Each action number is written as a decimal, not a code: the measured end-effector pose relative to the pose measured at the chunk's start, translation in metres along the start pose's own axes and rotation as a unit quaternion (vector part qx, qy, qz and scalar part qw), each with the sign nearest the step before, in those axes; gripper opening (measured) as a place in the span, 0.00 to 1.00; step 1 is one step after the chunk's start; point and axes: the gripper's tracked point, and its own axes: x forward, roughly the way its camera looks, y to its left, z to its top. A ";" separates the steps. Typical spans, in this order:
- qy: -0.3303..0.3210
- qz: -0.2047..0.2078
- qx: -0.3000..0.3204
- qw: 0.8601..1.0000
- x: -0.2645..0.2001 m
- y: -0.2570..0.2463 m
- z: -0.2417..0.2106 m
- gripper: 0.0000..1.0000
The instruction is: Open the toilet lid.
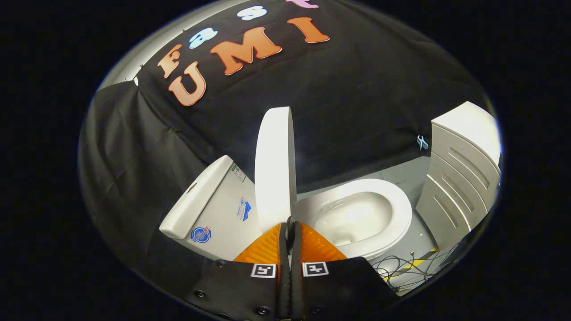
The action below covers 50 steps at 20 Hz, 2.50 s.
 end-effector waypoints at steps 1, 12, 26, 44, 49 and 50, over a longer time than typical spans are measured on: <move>-0.001 -0.002 -0.006 1.000 0.001 0.005 0.000 0.08; -0.012 -0.020 -0.094 0.995 0.008 0.066 -0.006 0.08; -0.022 -0.022 -0.159 0.987 0.024 0.132 -0.023 0.08; -0.029 -0.025 -0.231 0.972 0.039 0.183 -0.049 0.08; -0.030 -0.019 -0.239 0.970 0.041 0.184 -0.052 0.09; -0.022 -0.009 -0.238 0.971 0.041 0.190 -0.056 0.18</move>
